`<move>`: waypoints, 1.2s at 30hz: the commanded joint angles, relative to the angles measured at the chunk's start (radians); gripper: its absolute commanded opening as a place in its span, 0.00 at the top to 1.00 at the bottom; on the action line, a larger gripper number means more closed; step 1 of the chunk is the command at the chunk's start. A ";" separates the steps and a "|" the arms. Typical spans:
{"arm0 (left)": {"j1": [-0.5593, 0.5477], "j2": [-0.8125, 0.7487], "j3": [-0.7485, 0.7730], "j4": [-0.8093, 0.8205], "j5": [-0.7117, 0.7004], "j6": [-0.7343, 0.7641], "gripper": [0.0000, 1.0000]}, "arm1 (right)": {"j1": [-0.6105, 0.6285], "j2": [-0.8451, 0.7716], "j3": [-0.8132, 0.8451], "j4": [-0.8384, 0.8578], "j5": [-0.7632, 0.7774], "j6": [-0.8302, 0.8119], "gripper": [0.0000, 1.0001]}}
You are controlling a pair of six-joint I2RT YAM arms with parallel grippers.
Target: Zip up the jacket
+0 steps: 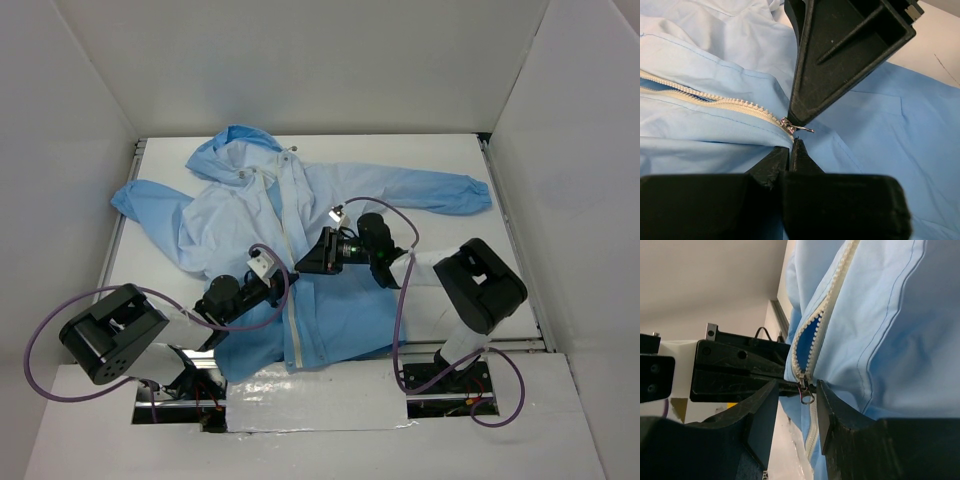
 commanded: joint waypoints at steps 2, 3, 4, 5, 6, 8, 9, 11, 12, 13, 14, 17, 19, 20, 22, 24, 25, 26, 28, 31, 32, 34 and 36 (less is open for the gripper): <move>-0.006 -0.014 0.037 0.580 0.009 -0.007 1.00 | 0.017 0.009 -0.022 0.087 -0.057 0.027 0.57; -0.006 -0.015 0.040 0.580 0.007 -0.005 1.00 | 0.015 0.008 -0.019 0.067 -0.060 0.022 0.57; -0.006 -0.015 0.040 0.579 0.007 -0.004 1.00 | 0.018 0.006 -0.019 0.067 -0.060 0.022 0.58; -0.006 -0.015 0.040 0.580 0.007 -0.004 1.00 | 0.020 0.004 -0.022 0.070 -0.059 0.024 0.58; -0.006 -0.015 0.043 0.580 0.007 -0.005 1.00 | 0.021 0.004 -0.024 0.075 -0.060 0.025 0.58; -0.006 -0.012 0.047 0.580 0.010 -0.007 1.00 | 0.021 0.011 -0.030 0.092 -0.065 0.037 0.58; -0.006 -0.012 0.050 0.580 0.015 -0.010 1.00 | 0.021 0.014 -0.033 0.104 -0.070 0.045 0.58; -0.006 -0.006 0.051 0.580 0.021 -0.014 1.00 | 0.021 0.021 -0.039 0.139 -0.071 0.064 0.59; -0.006 -0.006 0.053 0.580 0.023 -0.017 1.00 | 0.021 0.026 -0.039 0.138 -0.061 0.064 0.60; -0.006 -0.006 0.053 0.580 0.026 -0.019 1.00 | 0.021 0.029 -0.033 0.129 -0.059 0.061 0.61; -0.006 -0.008 0.053 0.580 0.027 -0.019 1.00 | 0.021 0.032 -0.030 0.126 -0.059 0.061 0.61; -0.006 -0.014 0.047 0.580 0.027 -0.019 1.00 | 0.021 0.049 -0.028 0.136 -0.053 0.067 0.65; -0.006 -0.022 0.042 0.580 0.027 -0.016 1.00 | 0.021 0.055 -0.032 0.148 -0.047 0.076 0.67; -0.006 -0.025 0.040 0.580 0.027 -0.016 1.00 | 0.021 0.058 -0.033 0.156 -0.039 0.080 0.68; -0.006 -0.028 0.037 0.579 0.030 -0.013 1.00 | 0.020 0.066 -0.035 0.178 -0.036 0.100 0.71; -0.004 -0.026 0.036 0.579 0.033 -0.013 1.00 | 0.021 0.073 -0.036 0.210 -0.037 0.123 0.71; -0.006 -0.026 0.034 0.580 0.033 -0.013 1.00 | 0.020 0.077 -0.038 0.224 -0.039 0.133 0.71; -0.006 -0.026 0.034 0.580 0.033 -0.014 1.00 | 0.021 0.080 -0.039 0.234 -0.044 0.140 0.71; -0.006 -0.028 0.034 0.580 0.033 -0.014 1.00 | 0.021 0.090 -0.039 0.267 -0.048 0.163 0.72; -0.006 -0.026 0.036 0.580 0.036 -0.014 1.00 | 0.021 0.101 -0.036 0.262 -0.044 0.168 0.76; -0.006 -0.028 0.036 0.580 0.038 -0.014 1.00 | 0.020 0.103 -0.035 0.256 -0.039 0.165 0.77; -0.006 -0.026 0.036 0.580 0.040 -0.016 1.00 | 0.021 0.104 -0.028 0.233 -0.033 0.163 0.83; -0.006 -0.022 0.037 0.580 0.040 -0.016 1.00 | 0.021 0.103 -0.028 0.224 -0.025 0.160 0.90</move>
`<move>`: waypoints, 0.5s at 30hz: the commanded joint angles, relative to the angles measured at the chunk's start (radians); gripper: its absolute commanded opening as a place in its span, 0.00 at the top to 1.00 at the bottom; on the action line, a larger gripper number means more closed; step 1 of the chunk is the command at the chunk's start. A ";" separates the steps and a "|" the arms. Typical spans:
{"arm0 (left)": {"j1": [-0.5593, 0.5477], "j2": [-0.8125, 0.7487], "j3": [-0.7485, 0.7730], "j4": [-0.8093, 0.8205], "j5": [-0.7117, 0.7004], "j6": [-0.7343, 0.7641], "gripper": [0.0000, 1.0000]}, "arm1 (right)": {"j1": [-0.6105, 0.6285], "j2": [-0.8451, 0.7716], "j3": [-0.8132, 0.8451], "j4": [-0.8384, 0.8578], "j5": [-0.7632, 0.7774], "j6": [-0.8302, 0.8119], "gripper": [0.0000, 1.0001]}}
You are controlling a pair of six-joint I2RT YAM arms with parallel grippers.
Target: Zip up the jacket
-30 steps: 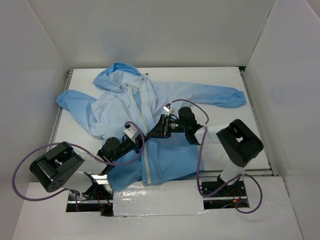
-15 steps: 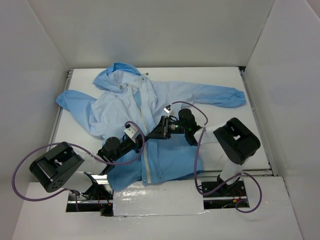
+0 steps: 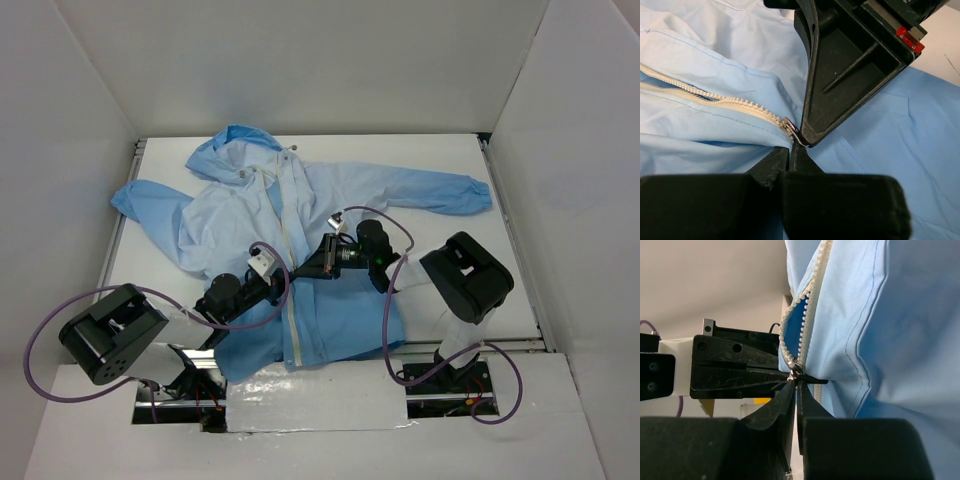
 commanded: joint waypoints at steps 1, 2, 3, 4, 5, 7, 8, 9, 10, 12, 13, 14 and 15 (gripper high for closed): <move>-0.008 -0.019 0.027 0.610 0.063 -0.015 1.00 | 0.014 0.006 0.013 0.033 0.018 -0.002 0.91; -0.008 -0.016 0.025 0.610 0.063 -0.017 1.00 | 0.014 0.003 0.013 0.021 0.021 -0.006 0.95; -0.008 -0.015 0.025 0.610 0.065 -0.017 1.00 | 0.014 0.000 0.016 0.015 0.026 -0.008 0.98; -0.008 -0.015 0.025 0.610 0.065 -0.018 1.00 | 0.014 -0.002 0.016 0.009 0.029 -0.008 1.00; -0.008 -0.013 0.025 0.610 0.063 -0.018 1.00 | 0.014 -0.008 0.016 -0.002 0.032 -0.010 1.00; -0.008 -0.015 0.025 0.610 0.063 -0.018 1.00 | 0.014 -0.015 0.015 -0.010 0.038 -0.010 1.00; -0.008 -0.015 0.025 0.610 0.063 -0.018 1.00 | 0.014 -0.020 0.009 -0.004 0.038 -0.005 1.00; -0.008 -0.015 0.025 0.610 0.063 -0.018 1.00 | 0.016 -0.025 0.004 0.006 0.038 0.000 1.00; -0.008 -0.015 0.025 0.608 0.062 -0.018 1.00 | 0.014 -0.029 -0.001 0.027 0.040 0.012 1.00; -0.008 -0.015 0.025 0.610 0.059 -0.017 1.00 | 0.016 -0.035 -0.019 0.056 0.041 0.024 1.00; -0.008 -0.015 0.025 0.610 0.060 -0.018 1.00 | 0.014 -0.035 -0.025 0.076 0.038 0.041 1.00; -0.008 -0.013 0.025 0.608 0.060 -0.020 1.00 | 0.014 -0.032 -0.033 0.116 0.032 0.049 0.97; -0.008 -0.015 0.025 0.610 0.065 -0.020 1.00 | 0.014 -0.028 -0.036 0.133 0.028 0.059 0.92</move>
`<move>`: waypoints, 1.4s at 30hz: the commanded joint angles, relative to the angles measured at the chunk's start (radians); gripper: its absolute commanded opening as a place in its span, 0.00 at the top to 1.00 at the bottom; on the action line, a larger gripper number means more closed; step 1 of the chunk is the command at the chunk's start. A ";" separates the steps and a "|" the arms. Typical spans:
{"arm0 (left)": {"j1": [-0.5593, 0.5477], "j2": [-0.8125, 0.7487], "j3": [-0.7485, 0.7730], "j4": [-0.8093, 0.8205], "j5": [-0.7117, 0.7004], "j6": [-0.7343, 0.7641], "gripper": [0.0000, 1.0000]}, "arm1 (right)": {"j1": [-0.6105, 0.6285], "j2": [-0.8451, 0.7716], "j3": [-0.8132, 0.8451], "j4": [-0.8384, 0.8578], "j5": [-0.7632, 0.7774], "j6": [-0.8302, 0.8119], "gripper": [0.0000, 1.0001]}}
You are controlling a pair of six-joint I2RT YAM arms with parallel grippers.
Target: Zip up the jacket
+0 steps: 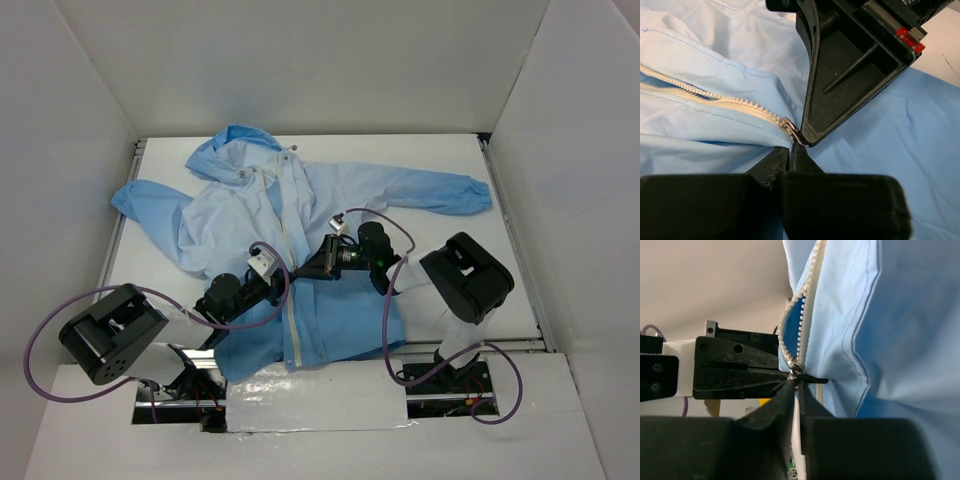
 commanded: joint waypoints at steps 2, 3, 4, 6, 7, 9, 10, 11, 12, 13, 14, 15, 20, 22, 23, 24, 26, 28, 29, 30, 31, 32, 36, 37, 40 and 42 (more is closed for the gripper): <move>-0.010 -0.013 0.027 0.611 0.060 -0.022 1.00 | 0.015 -0.006 -0.026 0.188 -0.002 0.060 0.77; -0.010 -0.013 0.027 0.611 0.062 -0.022 1.00 | 0.017 0.001 -0.032 0.214 -0.006 0.074 0.76; -0.010 -0.013 0.028 0.611 0.062 -0.025 1.00 | 0.017 0.018 -0.033 0.240 -0.009 0.100 0.74; -0.010 -0.015 0.027 0.611 0.063 -0.025 1.00 | 0.017 0.035 -0.043 0.323 -0.018 0.124 0.73; -0.010 -0.015 0.027 0.611 0.063 -0.025 1.00 | 0.017 0.049 -0.044 0.367 -0.021 0.146 0.73; -0.010 -0.016 0.025 0.611 0.063 -0.025 1.00 | 0.014 0.061 -0.044 0.389 -0.028 0.160 0.73; -0.010 -0.019 0.025 0.611 0.062 -0.023 1.00 | 0.017 0.066 -0.046 0.403 -0.028 0.163 0.72; -0.010 -0.019 0.024 0.611 0.062 -0.023 1.00 | 0.017 0.070 -0.044 0.406 -0.026 0.167 0.72; -0.010 -0.022 0.024 0.611 0.063 -0.023 1.00 | 0.017 0.074 -0.044 0.415 -0.028 0.172 0.72; -0.010 -0.022 0.021 0.611 0.062 -0.023 1.00 | 0.017 0.083 -0.043 0.440 -0.029 0.187 0.71; -0.010 -0.022 0.021 0.611 0.060 -0.023 1.00 | 0.017 0.086 -0.043 0.458 -0.031 0.196 0.71; -0.010 -0.022 0.019 0.611 0.057 -0.023 1.00 | 0.017 0.092 -0.044 0.472 -0.031 0.216 0.71; -0.010 -0.021 0.022 0.611 0.056 -0.029 1.00 | 0.023 0.104 -0.059 0.542 -0.011 0.255 0.67; -0.010 -0.016 0.027 0.611 0.056 -0.034 1.00 | 0.028 0.120 -0.066 0.593 0.001 0.285 0.67; -0.010 -0.013 0.028 0.611 0.057 -0.034 1.00 | 0.032 0.124 -0.067 0.604 0.006 0.292 0.67; -0.010 -0.013 0.030 0.611 0.057 -0.034 1.00 | 0.034 0.132 -0.069 0.615 0.015 0.305 0.67; -0.010 -0.013 0.034 0.611 0.059 -0.034 1.00 | 0.037 0.136 -0.063 0.603 0.024 0.304 0.67; -0.010 -0.013 0.033 0.611 0.057 -0.032 1.00 | 0.038 0.138 -0.055 0.543 0.031 0.281 0.68; -0.010 -0.013 0.031 0.611 0.057 -0.031 1.00 | 0.037 0.144 -0.056 0.535 0.034 0.273 0.68; -0.010 -0.016 0.033 0.611 0.057 -0.031 1.00 | 0.037 0.150 -0.059 0.543 0.034 0.276 0.68; -0.010 -0.019 0.030 0.611 0.056 -0.029 1.00 | 0.038 0.165 -0.061 0.552 0.034 0.285 0.70; -0.010 -0.018 0.028 0.611 0.056 -0.029 1.00 | 0.038 0.175 -0.064 0.566 0.032 0.293 0.71; -0.010 -0.019 0.028 0.611 0.056 -0.031 1.00 | 0.038 0.210 -0.063 0.624 0.028 0.318 0.82; -0.010 -0.016 0.028 0.611 0.056 -0.032 1.00 | 0.038 0.215 -0.063 0.630 0.026 0.327 0.85; -0.010 -0.018 0.027 0.611 0.054 -0.031 1.00 | 0.038 0.222 -0.064 0.645 0.026 0.332 0.89; -0.010 -0.021 0.027 0.611 0.053 -0.029 1.00 | 0.038 0.218 -0.066 0.639 0.023 0.329 0.94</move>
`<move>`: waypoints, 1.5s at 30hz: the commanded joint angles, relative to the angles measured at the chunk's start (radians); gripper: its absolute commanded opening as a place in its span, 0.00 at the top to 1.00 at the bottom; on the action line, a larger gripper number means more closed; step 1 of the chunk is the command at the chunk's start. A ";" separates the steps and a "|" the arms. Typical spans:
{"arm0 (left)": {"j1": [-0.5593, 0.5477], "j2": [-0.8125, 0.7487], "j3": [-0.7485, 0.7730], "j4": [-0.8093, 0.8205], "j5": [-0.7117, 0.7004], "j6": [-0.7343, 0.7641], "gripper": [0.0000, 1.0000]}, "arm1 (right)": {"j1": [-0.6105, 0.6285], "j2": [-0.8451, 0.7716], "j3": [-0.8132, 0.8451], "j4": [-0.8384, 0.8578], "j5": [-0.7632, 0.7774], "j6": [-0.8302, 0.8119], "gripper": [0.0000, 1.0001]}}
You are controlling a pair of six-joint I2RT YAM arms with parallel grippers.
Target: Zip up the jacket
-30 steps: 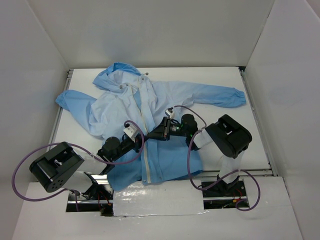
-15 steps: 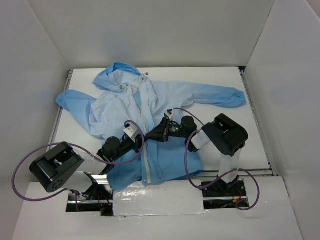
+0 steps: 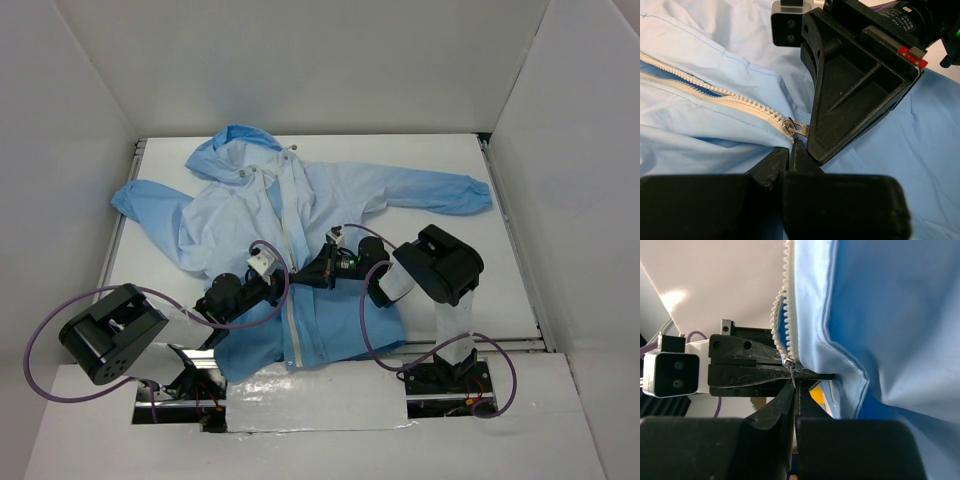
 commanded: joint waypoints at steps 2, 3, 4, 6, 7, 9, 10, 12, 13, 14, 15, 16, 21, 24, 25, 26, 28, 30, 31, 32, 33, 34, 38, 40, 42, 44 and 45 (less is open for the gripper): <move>-0.011 -0.020 0.025 0.638 0.064 -0.010 1.00 | 0.009 -0.002 -0.007 0.192 0.028 -0.017 1.00; -0.011 -0.022 0.025 0.638 0.065 -0.010 1.00 | 0.009 -0.006 -0.007 0.184 0.025 -0.021 1.00; -0.011 -0.022 0.024 0.638 0.065 -0.015 1.00 | 0.012 -0.017 -0.005 0.176 0.026 -0.031 1.00; -0.011 -0.023 0.021 0.638 0.069 -0.019 1.00 | 0.009 -0.026 0.001 0.143 0.023 -0.049 1.00; -0.011 -0.023 0.019 0.636 0.069 -0.022 1.00 | 0.009 -0.037 0.004 0.129 0.023 -0.055 1.00; -0.011 -0.023 0.016 0.636 0.075 -0.024 1.00 | 0.009 -0.048 0.024 0.071 0.020 -0.069 1.00; -0.011 -0.026 0.013 0.636 0.078 -0.024 1.00 | 0.009 -0.061 0.030 0.043 0.021 -0.078 1.00; -0.011 -0.028 0.007 0.636 0.084 -0.025 1.00 | 0.009 -0.083 0.047 -0.043 0.035 -0.090 1.00; -0.011 -0.032 0.004 0.636 0.085 -0.029 1.00 | 0.009 -0.110 0.050 -0.098 0.047 -0.107 1.00; -0.011 -0.032 0.001 0.636 0.085 -0.030 1.00 | 0.008 -0.126 0.050 -0.129 0.060 -0.118 1.00; -0.011 -0.032 -0.004 0.636 0.092 -0.033 1.00 | 0.008 -0.158 0.054 -0.165 0.083 -0.139 1.00; -0.011 -0.032 -0.006 0.636 0.093 -0.038 1.00 | 0.009 -0.173 0.058 -0.193 0.093 -0.152 1.00; -0.011 -0.020 -0.019 0.636 0.116 -0.073 1.00 | -0.004 -0.255 0.128 -0.366 0.118 -0.228 1.00; -0.011 -0.017 -0.033 0.636 0.124 -0.084 1.00 | -0.018 -0.288 0.186 -0.481 0.120 -0.285 1.00; -0.011 -0.018 -0.038 0.636 0.124 -0.088 1.00 | -0.021 -0.295 0.217 -0.520 0.129 -0.299 1.00; -0.011 -0.018 -0.042 0.636 0.128 -0.091 1.00 | -0.024 -0.299 0.231 -0.587 0.130 -0.313 1.00; -0.011 -0.014 -0.050 0.630 0.144 -0.101 0.99 | -0.044 -0.307 0.255 -0.607 0.111 -0.311 1.00; -0.011 0.003 -0.058 0.622 0.148 -0.116 0.92 | -0.055 -0.316 0.294 -0.671 0.094 -0.294 1.00; -0.011 0.012 -0.059 0.622 0.150 -0.124 0.92 | -0.055 -0.322 0.315 -0.716 0.097 -0.296 1.00; -0.011 0.021 -0.067 0.627 0.153 -0.127 0.91 | -0.055 -0.336 0.335 -0.760 0.100 -0.308 1.00; -0.011 0.040 -0.067 0.638 0.159 -0.127 0.91 | -0.057 -0.344 0.370 -0.847 0.107 -0.310 1.00; -0.011 0.046 -0.067 0.635 0.165 -0.131 0.92 | -0.055 -0.351 0.384 -0.883 0.136 -0.310 1.00; -0.011 0.069 -0.065 0.638 0.177 -0.139 0.99 | -0.054 -0.307 0.470 -1.052 0.210 -0.351 1.00; -0.011 0.064 -0.062 0.638 0.177 -0.139 1.00 | -0.057 -0.261 0.518 -1.075 0.201 -0.357 1.00; -0.011 0.051 -0.064 0.638 0.176 -0.139 1.00 | -0.060 -0.198 0.557 -1.091 0.199 -0.363 1.00; -0.011 0.032 -0.064 0.636 0.182 -0.134 1.00 | -0.061 -0.143 0.600 -1.107 0.216 -0.374 1.00; -0.011 0.029 -0.065 0.636 0.187 -0.131 1.00 | -0.064 -0.125 0.617 -1.114 0.221 -0.377 1.00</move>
